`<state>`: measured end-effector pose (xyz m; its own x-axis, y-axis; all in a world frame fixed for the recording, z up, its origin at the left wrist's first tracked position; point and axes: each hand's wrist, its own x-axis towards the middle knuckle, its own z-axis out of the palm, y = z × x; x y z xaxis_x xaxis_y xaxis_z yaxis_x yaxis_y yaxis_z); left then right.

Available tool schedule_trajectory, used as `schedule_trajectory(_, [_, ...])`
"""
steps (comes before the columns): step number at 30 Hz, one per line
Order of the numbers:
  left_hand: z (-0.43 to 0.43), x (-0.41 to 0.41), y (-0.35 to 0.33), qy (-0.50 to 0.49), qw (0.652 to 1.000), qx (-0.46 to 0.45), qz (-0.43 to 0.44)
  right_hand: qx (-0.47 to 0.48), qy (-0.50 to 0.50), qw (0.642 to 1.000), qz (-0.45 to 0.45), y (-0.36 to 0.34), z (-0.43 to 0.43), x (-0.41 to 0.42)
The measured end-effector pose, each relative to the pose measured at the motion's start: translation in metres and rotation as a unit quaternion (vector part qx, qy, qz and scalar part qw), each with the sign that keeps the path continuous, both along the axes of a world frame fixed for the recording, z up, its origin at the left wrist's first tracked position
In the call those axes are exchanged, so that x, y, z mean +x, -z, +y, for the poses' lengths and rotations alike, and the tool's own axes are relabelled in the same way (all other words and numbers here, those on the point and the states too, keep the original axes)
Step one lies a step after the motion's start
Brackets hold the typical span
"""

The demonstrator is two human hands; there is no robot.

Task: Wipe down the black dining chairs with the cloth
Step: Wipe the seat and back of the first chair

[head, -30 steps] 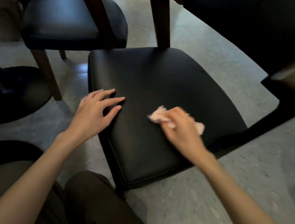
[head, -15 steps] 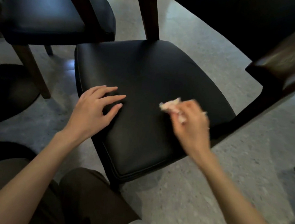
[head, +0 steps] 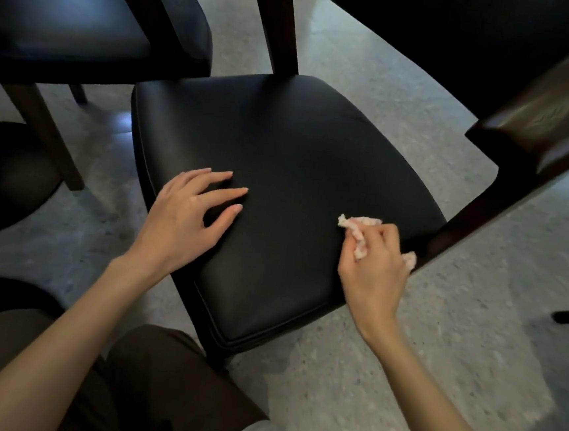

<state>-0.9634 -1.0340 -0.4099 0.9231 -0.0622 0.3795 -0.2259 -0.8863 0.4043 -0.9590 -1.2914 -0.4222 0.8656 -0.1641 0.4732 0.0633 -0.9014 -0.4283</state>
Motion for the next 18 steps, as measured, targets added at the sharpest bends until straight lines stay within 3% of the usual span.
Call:
schedule_trajectory(4, [0.001,0.006,-0.005,-0.010,1.000,-0.018,-0.014,0.068,-0.124,0.990,-0.005,-0.008,0.034,-0.040])
schedule_trajectory(8, [0.004,0.008,-0.008,-0.027,0.999,-0.029,-0.021,0.099,-0.271,0.958,-0.005,-0.029,0.046,-0.048])
schedule_trajectory(11, [0.019,0.008,-0.005,-0.054,0.998,-0.038,-0.021,0.051,-0.234,0.969,-0.061,-0.044,0.040,0.000])
schedule_trajectory(15, [0.038,0.004,0.004,-0.069,0.996,-0.049,0.012,0.011,-0.235,0.971,0.038,-0.028,0.058,0.051])
schedule_trajectory(18, [0.038,0.008,0.002,-0.071,0.997,-0.035,0.021,0.010,-0.244,0.968,0.061,-0.016,0.086,0.046])
